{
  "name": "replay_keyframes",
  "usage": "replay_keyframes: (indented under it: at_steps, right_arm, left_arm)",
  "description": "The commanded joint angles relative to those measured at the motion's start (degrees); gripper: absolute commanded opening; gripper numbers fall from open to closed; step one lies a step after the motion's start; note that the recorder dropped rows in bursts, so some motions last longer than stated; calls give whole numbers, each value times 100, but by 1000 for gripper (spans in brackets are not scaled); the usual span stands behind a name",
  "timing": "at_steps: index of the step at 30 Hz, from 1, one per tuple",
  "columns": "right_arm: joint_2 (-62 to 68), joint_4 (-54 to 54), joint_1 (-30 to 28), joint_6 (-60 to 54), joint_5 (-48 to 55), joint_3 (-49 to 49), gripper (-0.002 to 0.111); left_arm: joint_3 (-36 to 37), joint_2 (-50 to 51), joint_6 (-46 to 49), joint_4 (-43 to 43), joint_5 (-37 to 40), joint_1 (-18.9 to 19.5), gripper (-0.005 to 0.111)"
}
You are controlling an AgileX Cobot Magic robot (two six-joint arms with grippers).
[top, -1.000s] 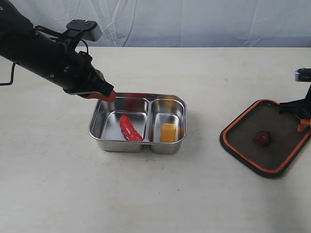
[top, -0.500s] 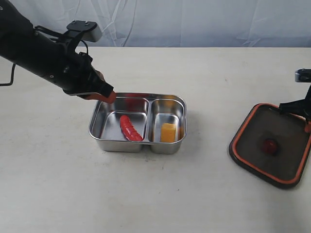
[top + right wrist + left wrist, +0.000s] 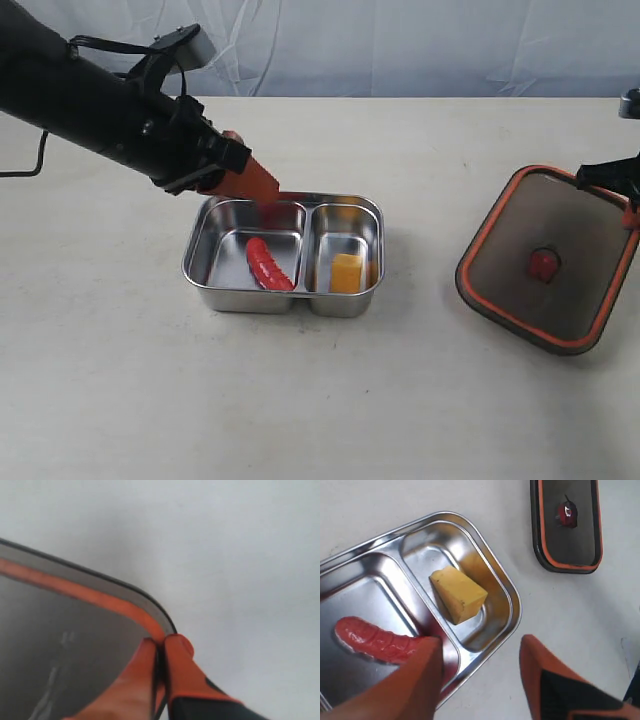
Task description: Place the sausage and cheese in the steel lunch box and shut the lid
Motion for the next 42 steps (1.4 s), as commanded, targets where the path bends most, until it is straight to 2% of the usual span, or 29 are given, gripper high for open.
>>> replay_keyframes:
  at_steps: [1, 5, 10, 14, 19, 23, 42]
  right_arm:
    - [-348, 569, -28, -692, -57, 12, 0]
    - [-582, 1264, -28, -1513, 13, 12, 0]
    - [-923, 3524, -17, -3334, 398, 12, 0]
    - [-1034, 4634, 43, -4168, 792, 12, 0]
    - [-1044, 4611, 860, -4224, 647, 12, 0]
    - [-1044, 4631, 1255, -4224, 489, 12, 0]
    - [-1192, 4950, 1413, -4224, 489, 12, 0]
  left_arm:
    - [25, -41, 93, -325, 41, 28, 53]
    - [25, -41, 285, -698, 161, 41, 53]
    - [-8, -41, 837, -1442, 997, 41, 53]
    - [-8, -41, 849, -1653, 1409, 41, 53]
    - [-8, -41, 866, -1889, 1653, 27, 53]
    - [-8, -41, 880, -1889, 1810, 27, 53]
    - [3, -41, 894, -1893, 1616, -22, 53]
